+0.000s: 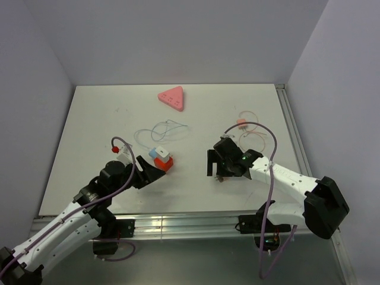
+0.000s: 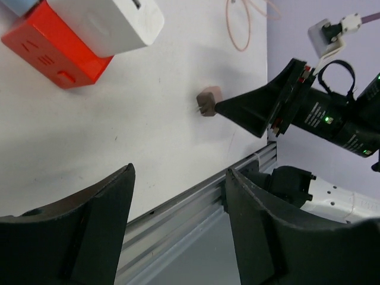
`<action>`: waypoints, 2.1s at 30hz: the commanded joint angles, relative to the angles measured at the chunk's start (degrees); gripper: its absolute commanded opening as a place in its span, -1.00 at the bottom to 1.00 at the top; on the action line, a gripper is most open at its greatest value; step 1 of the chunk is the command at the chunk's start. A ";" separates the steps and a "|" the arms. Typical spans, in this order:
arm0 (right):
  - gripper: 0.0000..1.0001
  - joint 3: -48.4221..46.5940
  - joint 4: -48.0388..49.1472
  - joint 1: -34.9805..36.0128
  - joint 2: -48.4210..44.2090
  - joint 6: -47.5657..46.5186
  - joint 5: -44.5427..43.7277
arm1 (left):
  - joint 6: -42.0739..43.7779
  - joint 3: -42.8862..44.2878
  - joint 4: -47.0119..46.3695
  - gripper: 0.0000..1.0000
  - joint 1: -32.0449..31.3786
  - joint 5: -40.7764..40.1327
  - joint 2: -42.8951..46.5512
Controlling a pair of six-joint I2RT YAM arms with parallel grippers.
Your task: Insert the plug
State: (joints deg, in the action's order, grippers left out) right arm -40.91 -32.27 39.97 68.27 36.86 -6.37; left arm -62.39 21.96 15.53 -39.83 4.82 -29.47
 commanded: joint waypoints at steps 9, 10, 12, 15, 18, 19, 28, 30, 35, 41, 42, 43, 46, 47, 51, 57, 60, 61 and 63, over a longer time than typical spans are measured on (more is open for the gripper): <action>0.82 2.23 2.12 -0.50 5.56 1.72 -6.72 | 2.36 4.32 2.22 0.37 -0.07 2.65 3.02; 0.79 2.23 2.13 -0.59 6.43 2.24 -7.33 | 2.45 4.67 2.31 0.37 -0.07 2.65 3.02; 0.68 2.15 2.39 -0.77 7.40 2.42 -7.25 | 2.54 4.85 2.40 0.37 -0.16 3.00 2.49; 0.32 2.76 4.22 -0.77 7.58 2.25 -6.46 | 2.62 4.94 1.61 0.36 -0.07 4.14 1.97; -0.05 3.64 5.81 -0.77 6.88 2.16 -5.58 | 2.97 5.20 0.82 0.34 -0.07 5.55 0.91; -0.15 4.07 6.43 -0.77 6.62 1.64 -5.41 | 3.06 5.29 0.64 0.33 -0.07 5.99 0.65; -1.00 2.68 14.07 9.40 -2.34 -1.62 3.20 | 1.75 4.24 -12.51 0.26 -0.07 20.55 -7.69; -1.00 2.50 17.75 12.58 -5.15 -1.27 5.22 | 0.96 3.89 -14.82 0.27 -0.24 23.12 -9.63; -1.00 1.36 23.74 21.01 -7.89 -0.03 6.90 | 0.69 4.15 -17.82 0.31 -0.68 26.82 -14.82; -1.00 -1.89 24.36 25.25 -7.01 -0.47 2.34 | -0.98 3.27 -19.22 0.30 -1.74 25.94 -15.26; -1.00 -2.68 23.93 26.21 -6.84 -0.47 1.55 | -0.98 3.36 -19.13 0.30 -1.74 25.86 -15.35; -1.00 -2.86 24.01 26.56 -6.83 -0.56 1.19 | -1.07 3.36 -19.05 0.28 -1.91 25.68 -15.44; -1.00 -3.39 24.28 27.88 -7.01 -0.30 -0.30 | -1.07 3.45 -18.61 0.24 -2.26 25.24 -15.70; -1.00 -3.65 24.01 27.97 -7.10 -0.39 -1.44 | -1.07 3.45 -18.61 0.23 -2.27 25.15 -15.79; -1.00 -3.66 23.05 28.50 -8.76 -0.30 -2.68 | -0.28 4.23 -16.41 0.25 -2.44 24.54 -16.23; -1.00 -4.27 21.64 28.59 -10.26 -0.39 -3.12 | -0.01 4.76 -15.71 0.37 -2.62 23.04 -15.96; -1.00 -4.62 21.20 28.85 -10.00 -0.65 -3.03 | -0.01 4.94 -15.71 0.36 -2.62 23.48 -16.40; -1.00 -4.71 21.20 28.94 -10.00 -0.65 -3.12 | 0.08 5.03 -15.71 0.36 -2.62 23.39 -16.58; -1.00 -4.54 21.72 29.20 -10.09 -0.30 -3.03 | 0.08 5.12 -15.71 0.32 -2.70 23.57 -16.76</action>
State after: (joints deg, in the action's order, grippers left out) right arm -42.39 -13.63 68.25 59.57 36.21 -8.80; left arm -62.81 25.02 0.64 -42.15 28.67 -45.67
